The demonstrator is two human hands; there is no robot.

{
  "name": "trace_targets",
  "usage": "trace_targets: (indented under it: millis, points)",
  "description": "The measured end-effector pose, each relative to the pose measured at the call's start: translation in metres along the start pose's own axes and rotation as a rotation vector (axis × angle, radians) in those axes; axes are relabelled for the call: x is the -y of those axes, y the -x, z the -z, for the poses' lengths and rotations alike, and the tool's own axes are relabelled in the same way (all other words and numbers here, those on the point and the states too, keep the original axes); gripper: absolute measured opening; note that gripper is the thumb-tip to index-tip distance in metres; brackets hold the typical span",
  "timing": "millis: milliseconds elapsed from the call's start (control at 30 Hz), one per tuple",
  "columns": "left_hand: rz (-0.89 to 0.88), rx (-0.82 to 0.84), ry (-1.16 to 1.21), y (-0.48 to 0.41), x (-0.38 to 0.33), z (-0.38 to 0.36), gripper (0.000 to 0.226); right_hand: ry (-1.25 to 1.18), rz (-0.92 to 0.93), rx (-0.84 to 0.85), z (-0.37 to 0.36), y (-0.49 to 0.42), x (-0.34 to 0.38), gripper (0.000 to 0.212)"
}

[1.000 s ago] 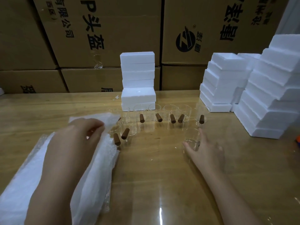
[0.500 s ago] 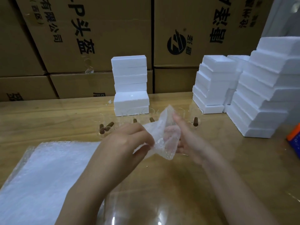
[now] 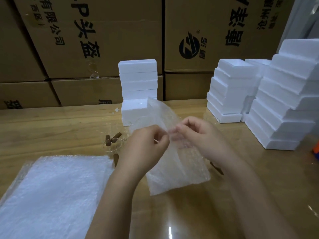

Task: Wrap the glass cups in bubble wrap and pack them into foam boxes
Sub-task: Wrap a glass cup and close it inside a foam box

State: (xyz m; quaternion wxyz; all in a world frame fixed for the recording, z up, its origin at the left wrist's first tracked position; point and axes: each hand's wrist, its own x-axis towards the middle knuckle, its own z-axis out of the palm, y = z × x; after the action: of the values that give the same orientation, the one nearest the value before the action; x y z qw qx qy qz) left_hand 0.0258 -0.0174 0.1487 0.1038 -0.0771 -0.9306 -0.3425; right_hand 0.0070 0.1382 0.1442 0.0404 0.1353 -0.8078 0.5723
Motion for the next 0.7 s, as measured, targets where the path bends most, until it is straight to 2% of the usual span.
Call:
trace_targets:
  millis: [100, 233, 333, 400, 500, 600, 633, 700]
  points:
    - [0.042, -0.036, 0.009, -0.003, 0.005, 0.004, 0.014, 0.191, -0.021, -0.150, 0.011, -0.001, 0.000, 0.021]
    - [0.142, -0.216, -0.096, -0.001, 0.015, 0.022, 0.018, 0.575, -0.078, -0.441, 0.028, -0.003, -0.004, 0.023]
    - [0.203, -0.309, -0.192, 0.005, 0.019, 0.038, 0.011, 0.751, -0.081, -0.557, 0.035, 0.000, -0.002, 0.024]
    - [0.209, -0.353, -0.242, 0.010, 0.018, 0.044, 0.006, 0.841, -0.082, -0.542, 0.033, 0.003, 0.001, 0.024]
    - [0.127, -0.428, -0.195, 0.013, 0.008, 0.041, 0.011, 0.848, -0.032, -0.446, 0.022, 0.010, 0.012, 0.015]
    - [0.041, -0.459, -0.132, 0.015, -0.008, 0.031, 0.013, 0.688, 0.247, -0.376, 0.003, 0.023, 0.031, 0.012]
    - [0.014, -0.469, -0.131, 0.015, -0.012, 0.028, 0.011, 0.627, 0.322, -0.314, -0.003, 0.028, 0.038, 0.008]
    - [-0.036, -0.485, -0.141, 0.017, -0.020, 0.023, 0.009, 0.549, 0.319, -0.096, -0.009, 0.033, 0.043, 0.004]
